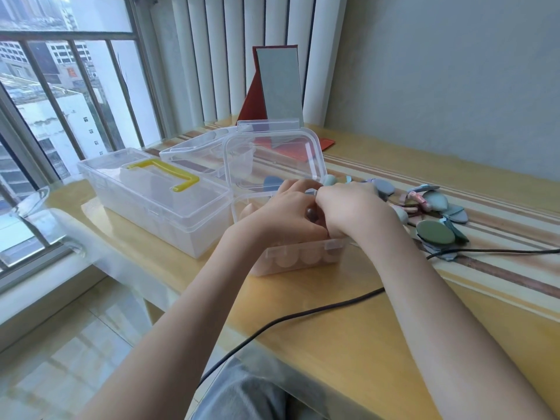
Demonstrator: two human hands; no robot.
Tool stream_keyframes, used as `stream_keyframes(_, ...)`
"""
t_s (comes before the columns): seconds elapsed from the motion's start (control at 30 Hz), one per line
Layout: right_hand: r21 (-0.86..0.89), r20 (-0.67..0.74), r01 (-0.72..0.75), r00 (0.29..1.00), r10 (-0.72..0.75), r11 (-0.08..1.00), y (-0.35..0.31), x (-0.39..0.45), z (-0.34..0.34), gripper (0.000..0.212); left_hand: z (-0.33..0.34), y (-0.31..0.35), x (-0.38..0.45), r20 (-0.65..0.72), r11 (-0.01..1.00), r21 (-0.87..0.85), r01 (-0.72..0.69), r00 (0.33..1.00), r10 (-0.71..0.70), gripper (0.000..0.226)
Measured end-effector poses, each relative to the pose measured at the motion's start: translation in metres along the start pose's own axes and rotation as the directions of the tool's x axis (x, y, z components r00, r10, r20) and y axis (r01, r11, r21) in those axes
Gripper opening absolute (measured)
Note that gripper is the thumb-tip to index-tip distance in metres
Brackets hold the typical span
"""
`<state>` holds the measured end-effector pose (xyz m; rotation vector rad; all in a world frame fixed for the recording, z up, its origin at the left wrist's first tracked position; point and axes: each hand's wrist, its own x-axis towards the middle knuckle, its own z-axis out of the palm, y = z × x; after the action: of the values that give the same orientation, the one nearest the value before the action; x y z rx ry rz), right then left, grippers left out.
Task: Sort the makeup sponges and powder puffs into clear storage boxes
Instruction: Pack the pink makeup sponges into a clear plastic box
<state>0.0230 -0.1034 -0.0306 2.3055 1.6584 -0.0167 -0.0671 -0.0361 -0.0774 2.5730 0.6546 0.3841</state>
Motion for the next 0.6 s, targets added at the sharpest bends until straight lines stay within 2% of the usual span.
stream_keyframes(0.07,0.078,0.063,0.027,0.997,-0.032,0.997,0.008,-0.001,-0.004,0.016,0.000,0.001,0.000,-0.014,1.000,-0.010,0.008,1.000,-0.008,0.024)
stream_keyframes(0.13,0.305,0.169,0.031,0.982,-0.086,0.952,0.026,-0.005,-0.015,0.010,0.000,0.002,0.000,-0.023,1.000,-0.012,0.014,1.000,-0.014,0.018)
stream_keyframes(0.17,0.414,0.177,0.026,0.978,-0.108,0.910,0.035,-0.008,-0.021,0.007,-0.001,0.002,0.000,-0.025,1.000,-0.012,0.013,1.000,-0.013,0.017)
stream_keyframes(0.23,0.513,0.097,0.039,0.990,-0.103,0.858,0.045,-0.012,-0.027,0.007,-0.003,0.002,0.001,-0.038,0.999,-0.028,0.017,0.999,-0.018,0.015)
stream_keyframes(0.3,0.502,0.054,0.045,0.995,-0.083,0.864,0.041,-0.010,-0.025,0.010,-0.004,0.002,0.001,-0.083,0.997,-0.070,0.021,0.996,-0.027,0.017)
stream_keyframes(0.37,0.443,0.110,0.007,0.992,-0.063,0.896,0.028,-0.004,-0.017,0.009,-0.004,0.002,0.001,-0.131,0.996,-0.093,0.010,0.991,-0.022,0.025)
stream_keyframes(0.43,0.341,0.111,-0.017,0.994,-0.022,0.940,0.017,0.004,-0.008,0.017,-0.005,0.002,0.000,-0.147,0.998,-0.060,-0.015,0.989,0.006,0.027)
stream_keyframes(0.5,0.273,0.079,-0.027,0.997,0.005,0.962,0.014,0.006,-0.008,0.024,-0.005,0.002,-0.001,-0.150,0.999,-0.032,-0.025,0.989,0.020,0.022)
stream_keyframes(0.6,0.318,0.101,-0.014,0.995,-0.019,0.948,0.024,-0.002,-0.019,0.013,-0.004,0.002,0.000,-0.130,1.000,0.001,-0.015,0.991,0.015,0.004)
